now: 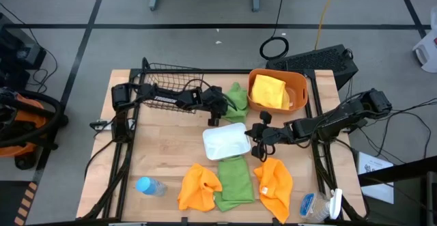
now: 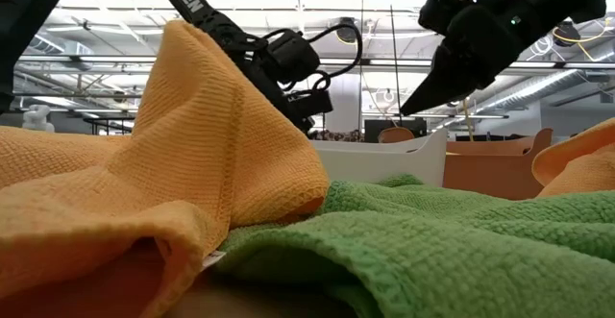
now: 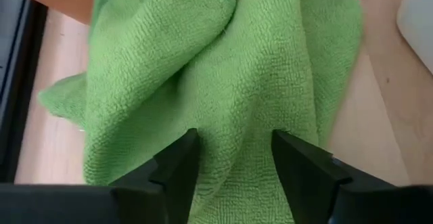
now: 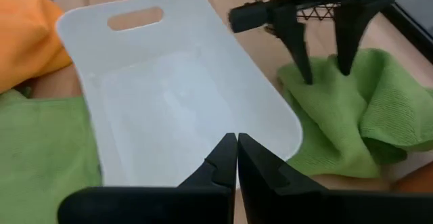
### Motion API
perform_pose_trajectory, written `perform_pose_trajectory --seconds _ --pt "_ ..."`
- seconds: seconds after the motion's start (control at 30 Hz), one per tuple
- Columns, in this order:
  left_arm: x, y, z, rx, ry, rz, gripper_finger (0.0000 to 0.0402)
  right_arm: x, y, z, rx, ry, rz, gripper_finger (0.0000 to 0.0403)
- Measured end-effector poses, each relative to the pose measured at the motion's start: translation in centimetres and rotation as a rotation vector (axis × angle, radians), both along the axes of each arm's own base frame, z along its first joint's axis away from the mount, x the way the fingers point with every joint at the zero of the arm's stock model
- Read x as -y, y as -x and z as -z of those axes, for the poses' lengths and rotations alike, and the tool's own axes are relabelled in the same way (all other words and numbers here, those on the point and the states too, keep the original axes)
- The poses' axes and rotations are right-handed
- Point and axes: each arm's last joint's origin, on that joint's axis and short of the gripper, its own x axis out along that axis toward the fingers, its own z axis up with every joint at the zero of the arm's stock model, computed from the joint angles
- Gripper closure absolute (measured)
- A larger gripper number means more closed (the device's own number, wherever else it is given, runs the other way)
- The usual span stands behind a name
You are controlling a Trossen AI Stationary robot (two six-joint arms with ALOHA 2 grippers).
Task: Sort microfiber towel by color & place in baskets
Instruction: Put the top green microfiber cloth into the white bin
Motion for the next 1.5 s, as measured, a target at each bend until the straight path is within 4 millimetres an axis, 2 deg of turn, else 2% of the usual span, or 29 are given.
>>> perform_pose_trajectory --seconds 0.47,0.67,0.8,0.9,1.03,1.3,1.5 --pt "0.0 0.0 0.0 -0.004 -0.007 -0.008 0.0324 -0.8 0.2 -0.1 0.004 0.007 -0.034 0.0397" --pt "-0.2 0.1 0.0 -0.016 -0.061 -0.061 0.0390 -0.8 0.2 -0.1 0.002 0.008 -0.034 0.0397" --pt "-0.3 0.1 -0.6 -0.007 -0.104 -0.101 0.0391 -0.8 0.2 -0.1 0.002 0.005 -0.031 0.0397" --pt "0.0 0.2 -1.7 0.027 -0.112 -0.125 0.0390 -0.8 0.2 0.0 0.001 0.001 -0.028 0.0397" --pt "1.0 0.5 -4.4 0.103 -0.112 -0.128 0.0390 -0.8 0.4 0.2 -0.022 -0.019 -0.006 0.0397" --pt "4.2 2.4 -9.8 0.157 -0.188 -0.140 0.0390 -0.8 1.2 1.0 -0.101 -0.089 0.080 0.0397" --pt "5.9 3.8 -13.0 0.246 -0.219 -0.139 0.0389 -1.5 1.3 2.1 -0.141 -0.133 0.119 0.0397"
